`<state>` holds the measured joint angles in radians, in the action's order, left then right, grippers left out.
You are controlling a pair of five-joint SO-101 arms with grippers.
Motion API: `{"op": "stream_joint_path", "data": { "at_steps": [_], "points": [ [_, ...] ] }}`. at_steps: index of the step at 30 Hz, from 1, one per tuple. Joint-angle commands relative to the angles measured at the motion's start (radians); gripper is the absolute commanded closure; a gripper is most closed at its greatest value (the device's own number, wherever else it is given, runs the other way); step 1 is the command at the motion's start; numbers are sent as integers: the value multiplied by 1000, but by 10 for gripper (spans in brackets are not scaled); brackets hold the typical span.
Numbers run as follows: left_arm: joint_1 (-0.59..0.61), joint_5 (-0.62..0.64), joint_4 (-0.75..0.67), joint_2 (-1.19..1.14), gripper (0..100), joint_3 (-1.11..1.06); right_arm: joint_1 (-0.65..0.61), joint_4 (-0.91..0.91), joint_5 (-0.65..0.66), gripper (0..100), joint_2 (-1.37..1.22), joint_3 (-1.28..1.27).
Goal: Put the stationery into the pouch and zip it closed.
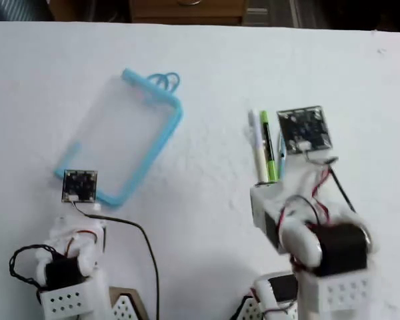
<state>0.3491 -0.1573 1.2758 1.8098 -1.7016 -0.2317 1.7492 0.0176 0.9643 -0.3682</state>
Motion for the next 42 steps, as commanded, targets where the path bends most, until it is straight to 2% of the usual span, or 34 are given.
{"op": "stream_joint_path", "data": {
  "at_steps": [1, 7, 11, 14, 20, 22, 26, 28, 31, 35, 38, 40, 42],
  "points": [
    [-1, -2, 5, 4, 976, 9, 1, 12, 3, 981, -48, -5],
    [-1, -2, -2, 4, 976, 9, -74, 12, -8, 981, -200, -5],
    [-1, -2, 5, 4, 976, 9, -160, 12, -114, 981, -300, 32],
    [-1, -2, 5, 4, 976, 9, -208, 12, -146, 981, -366, 109],
    [2, -5, -35, 5, 971, 12, -228, 13, -158, 980, -437, 164],
    [5, -8, -83, 5, 933, 17, -223, 13, -157, 980, -437, 164],
    [47, -6, -163, 8, 727, 34, -225, 12, -157, 980, -437, 169],
    [56, 0, -173, 8, 697, 75, -223, 7, -155, 978, -437, 170],
    [54, -8, -170, 4, 758, 180, -222, -1, -153, 943, -437, 170],
    [25, -20, -153, 2, 887, 334, -228, -2, -137, 905, -447, 169],
    [-50, -126, -101, -19, 960, 431, -222, 2, -117, 904, -447, 169],
    [-116, -180, -87, -87, 976, 474, -222, 8, -114, 904, -447, 164],
    [-168, -183, -86, -203, 963, 543, -222, 15, -112, 904, -447, 164]
  ]
}}
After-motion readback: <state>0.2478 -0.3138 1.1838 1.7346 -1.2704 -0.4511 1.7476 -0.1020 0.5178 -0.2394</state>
